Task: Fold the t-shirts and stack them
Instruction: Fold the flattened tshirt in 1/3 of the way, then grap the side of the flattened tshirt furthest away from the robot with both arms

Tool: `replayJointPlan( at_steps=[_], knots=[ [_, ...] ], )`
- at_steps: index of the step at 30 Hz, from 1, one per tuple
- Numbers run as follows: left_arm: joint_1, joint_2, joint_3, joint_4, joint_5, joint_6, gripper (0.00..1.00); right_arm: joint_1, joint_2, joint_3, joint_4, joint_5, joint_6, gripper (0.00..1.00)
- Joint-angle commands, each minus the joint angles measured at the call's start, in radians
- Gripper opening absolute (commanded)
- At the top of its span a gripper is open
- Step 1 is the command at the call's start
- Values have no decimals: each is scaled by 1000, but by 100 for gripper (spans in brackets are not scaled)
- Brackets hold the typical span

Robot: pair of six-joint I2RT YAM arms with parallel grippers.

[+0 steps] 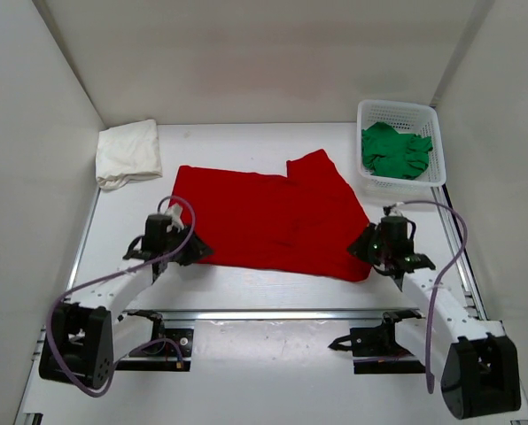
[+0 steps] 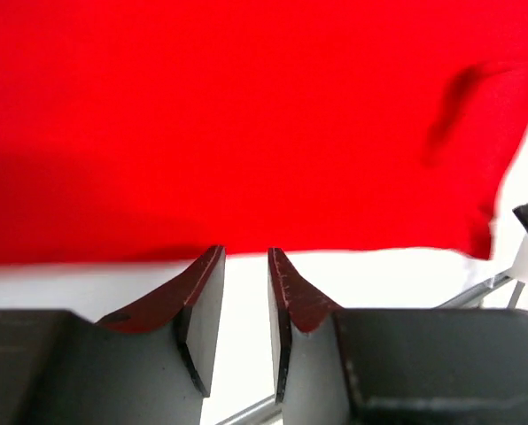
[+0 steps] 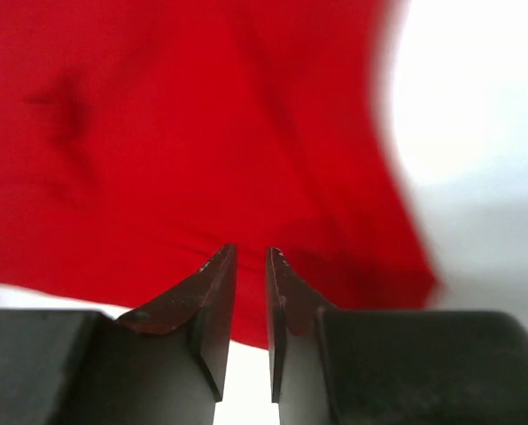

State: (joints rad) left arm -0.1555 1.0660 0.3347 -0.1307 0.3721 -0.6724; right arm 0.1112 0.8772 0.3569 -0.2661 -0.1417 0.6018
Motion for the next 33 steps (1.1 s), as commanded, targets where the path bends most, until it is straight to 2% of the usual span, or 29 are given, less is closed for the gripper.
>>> replayJointPlan(
  at_steps=[1, 4, 5, 8, 11, 16, 21, 26, 30, 33],
  knots=[
    [-94, 67, 304, -17, -116, 42, 37, 92, 115, 154, 63, -1, -48, 18],
    [-76, 188, 427, 79, -141, -15, 39, 174, 259, 260, 116, -18, -80, 5],
    [-63, 257, 476, 110, -136, -29, 30, 218, 308, 298, 122, -21, -83, 2],
    [20, 452, 623, 94, -199, -21, 21, 287, 403, 373, 154, -3, -102, 0],
    [92, 647, 797, 57, -191, 14, 21, 330, 456, 390, 183, -21, -119, 0],
    [140, 908, 1129, -139, -329, 172, 32, 343, 476, 340, 258, -70, -120, 3],
    [155, 1138, 1464, -337, -404, 269, 37, 305, 480, 309, 317, -131, -125, 5],
    [154, 1250, 1618, -411, -434, 293, 43, 289, 496, 309, 327, -163, -131, 5],
    [154, 1345, 1771, -521, -455, 310, 45, 292, 502, 320, 331, -170, -126, 5],
    [149, 1373, 1790, -543, -455, 320, 46, 292, 506, 327, 329, -168, -129, 5]
  ],
)
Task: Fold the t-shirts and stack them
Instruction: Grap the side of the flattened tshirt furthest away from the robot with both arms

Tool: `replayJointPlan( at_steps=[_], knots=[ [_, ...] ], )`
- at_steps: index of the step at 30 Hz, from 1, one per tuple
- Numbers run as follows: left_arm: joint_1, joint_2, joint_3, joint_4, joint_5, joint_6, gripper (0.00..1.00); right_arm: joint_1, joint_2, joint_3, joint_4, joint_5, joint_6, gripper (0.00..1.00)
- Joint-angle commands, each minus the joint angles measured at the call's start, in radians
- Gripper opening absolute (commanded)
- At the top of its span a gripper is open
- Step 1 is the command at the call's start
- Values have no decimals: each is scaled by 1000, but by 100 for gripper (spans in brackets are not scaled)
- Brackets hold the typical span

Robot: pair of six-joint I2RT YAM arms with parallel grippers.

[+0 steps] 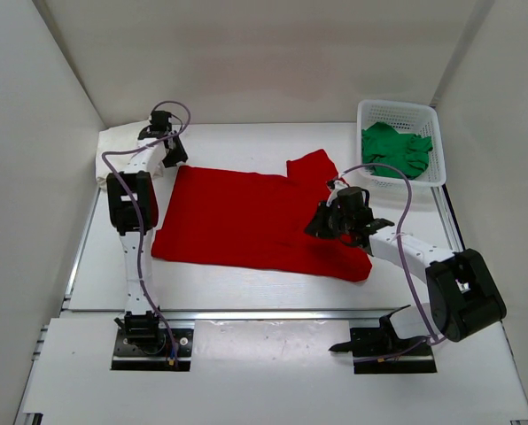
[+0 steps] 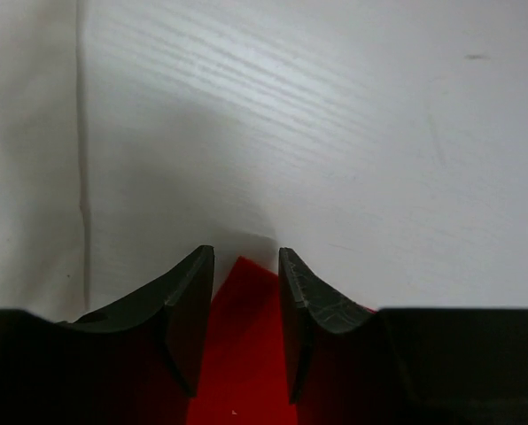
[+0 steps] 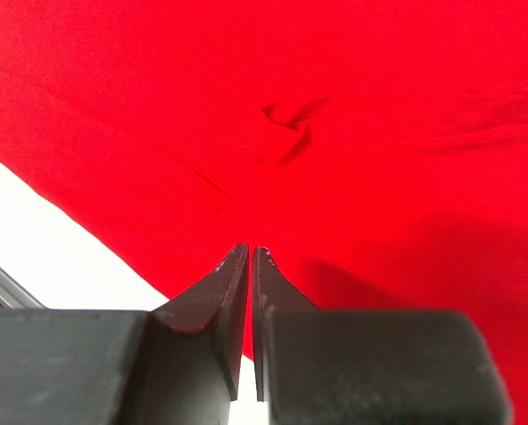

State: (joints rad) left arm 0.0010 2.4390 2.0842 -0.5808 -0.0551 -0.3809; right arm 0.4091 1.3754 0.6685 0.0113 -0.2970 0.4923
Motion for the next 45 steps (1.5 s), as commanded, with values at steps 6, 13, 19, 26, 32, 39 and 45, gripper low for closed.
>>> replayJointPlan(
  at_steps=[6, 13, 19, 26, 32, 39, 45],
  knots=[
    [-15, -8, 4, -94, -29, 34, 41, -12, -6, 49, 47, -21, -27, 6],
    [-4, -86, -125, -18, 17, 1, 23, -79, 80, 172, 55, 13, -54, 18],
    [-4, -196, -213, 67, 28, -35, 4, -176, 329, 480, -11, 102, -112, 37],
    [-18, -345, -361, 225, 52, -124, 0, -236, 675, 931, -209, 209, -152, 42],
    [-18, -374, -397, 242, 83, -142, 0, -239, 1095, 1533, -563, 297, -201, 44],
    [-9, -376, -429, 263, 93, -131, 0, -271, 1334, 1930, -753, 250, -178, 50],
    [-6, -368, -414, 262, 100, -128, 0, -270, 1405, 2002, -755, 164, -143, 44]
  ],
)
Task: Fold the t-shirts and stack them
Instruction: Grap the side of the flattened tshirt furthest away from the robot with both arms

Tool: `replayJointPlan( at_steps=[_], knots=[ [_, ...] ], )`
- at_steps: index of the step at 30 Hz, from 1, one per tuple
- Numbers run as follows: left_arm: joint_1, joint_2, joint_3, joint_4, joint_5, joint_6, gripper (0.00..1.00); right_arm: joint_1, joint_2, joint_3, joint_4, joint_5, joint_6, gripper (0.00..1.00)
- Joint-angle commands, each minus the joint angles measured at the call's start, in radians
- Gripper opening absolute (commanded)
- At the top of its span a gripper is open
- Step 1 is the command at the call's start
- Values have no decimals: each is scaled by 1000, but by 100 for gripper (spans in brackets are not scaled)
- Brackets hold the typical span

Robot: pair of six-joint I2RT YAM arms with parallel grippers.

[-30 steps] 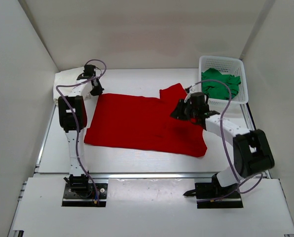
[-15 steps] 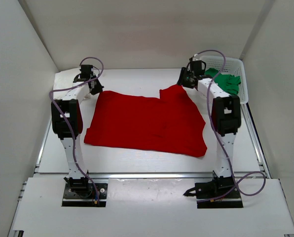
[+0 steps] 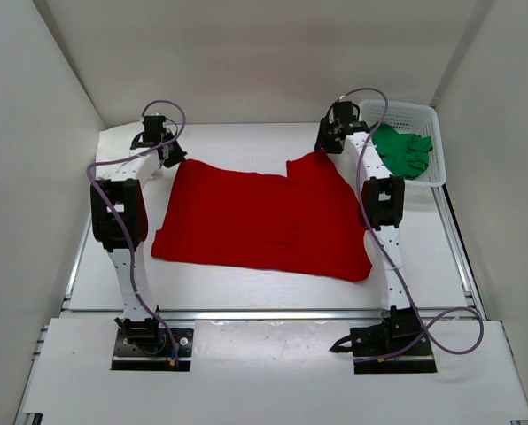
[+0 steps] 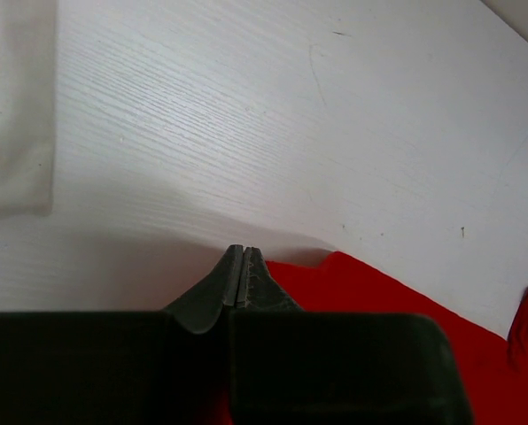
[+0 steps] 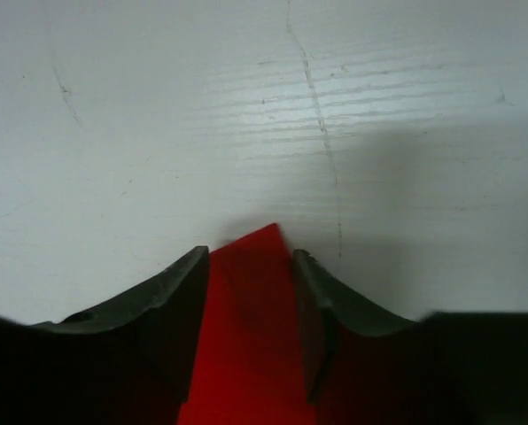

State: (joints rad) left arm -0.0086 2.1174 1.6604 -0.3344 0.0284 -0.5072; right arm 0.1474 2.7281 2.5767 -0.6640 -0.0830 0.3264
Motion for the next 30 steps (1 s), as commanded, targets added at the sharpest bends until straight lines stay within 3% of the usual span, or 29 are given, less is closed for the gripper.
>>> replayJointPlan(
  at_steps=[1, 9, 18, 23, 25, 30],
  knots=[
    [4, -48, 6, 15, 24, 4, 0, -9, 85, 147, -106, -67, 28, 39],
    [6, -63, -16, 32, 28, -16, 0, 3, 61, 241, -149, -47, 19, 0],
    [67, -120, -128, 94, 103, -66, 0, 29, -108, 232, -341, -18, -104, 0],
    [73, -166, -194, 107, 107, -60, 0, -12, -319, -44, -344, -87, -168, 0],
    [72, -169, -194, 112, 114, -53, 0, -6, -431, -253, -324, -54, -191, 0],
    [90, -204, -250, 117, 125, -39, 0, 3, -779, -767, -59, -90, -147, 0]
  ],
)
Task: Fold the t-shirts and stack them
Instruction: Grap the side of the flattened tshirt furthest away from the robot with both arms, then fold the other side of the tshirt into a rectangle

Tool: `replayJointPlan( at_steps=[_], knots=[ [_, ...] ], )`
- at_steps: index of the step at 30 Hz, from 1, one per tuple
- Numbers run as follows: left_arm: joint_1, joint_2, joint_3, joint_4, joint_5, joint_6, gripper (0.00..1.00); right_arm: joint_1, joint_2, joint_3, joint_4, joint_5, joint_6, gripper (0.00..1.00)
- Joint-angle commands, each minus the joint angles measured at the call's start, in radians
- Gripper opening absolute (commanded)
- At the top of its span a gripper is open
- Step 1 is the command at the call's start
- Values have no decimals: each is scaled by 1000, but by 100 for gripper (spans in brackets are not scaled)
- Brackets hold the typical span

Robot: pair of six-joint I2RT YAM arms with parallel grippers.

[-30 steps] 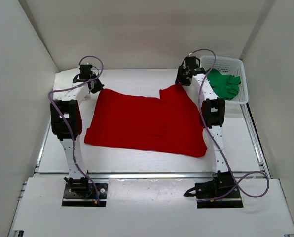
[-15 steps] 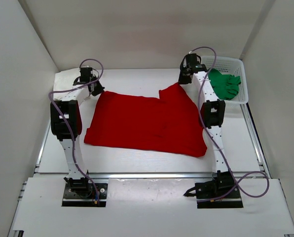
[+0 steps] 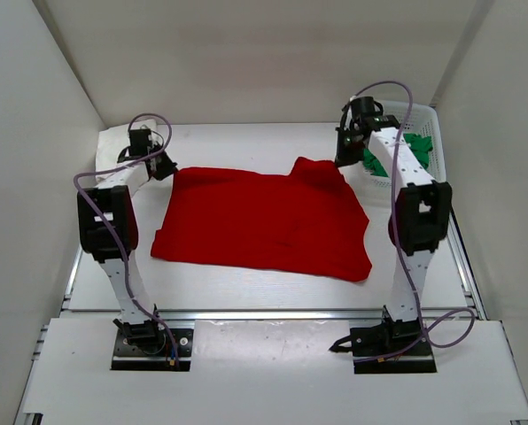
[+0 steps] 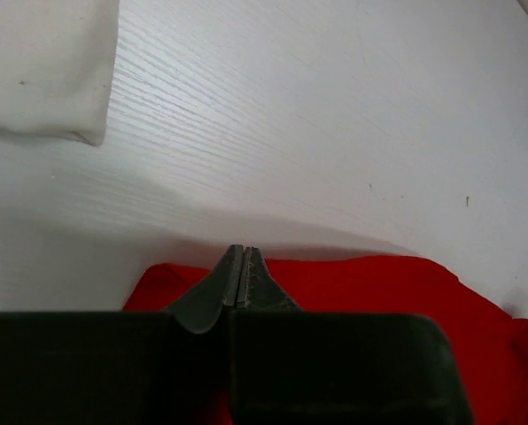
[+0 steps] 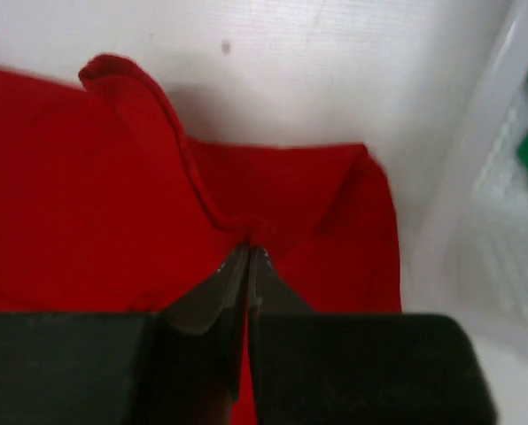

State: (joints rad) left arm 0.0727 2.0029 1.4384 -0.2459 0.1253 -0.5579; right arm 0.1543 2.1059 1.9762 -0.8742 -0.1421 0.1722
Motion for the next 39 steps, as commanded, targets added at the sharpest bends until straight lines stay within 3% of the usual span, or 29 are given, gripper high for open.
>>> replayJointPlan(
  at_steps=[1, 5, 17, 26, 33, 37, 39],
  knots=[
    [10, -105, -39, 33, 30, 21, 0, -7, -182, -256, 168, -40, 28, 0],
    [16, -131, -58, 20, 10, 53, 0, 5, -380, -514, 296, -30, 79, 0],
    [70, -340, -278, 109, 4, -2, 0, 30, -774, -908, 408, 24, 127, 0],
    [99, -449, -433, 143, -13, -8, 0, -1, -1004, -1200, 457, 0, 165, 0],
    [124, -411, -516, 77, 3, -16, 1, 39, -1084, -1407, 535, 4, 245, 0],
    [208, -412, -575, 144, 115, -105, 19, 60, -1095, -1482, 554, 0, 280, 5],
    [234, -438, -605, 201, 195, -176, 41, 99, -1104, -1493, 541, 37, 297, 23]
  ],
)
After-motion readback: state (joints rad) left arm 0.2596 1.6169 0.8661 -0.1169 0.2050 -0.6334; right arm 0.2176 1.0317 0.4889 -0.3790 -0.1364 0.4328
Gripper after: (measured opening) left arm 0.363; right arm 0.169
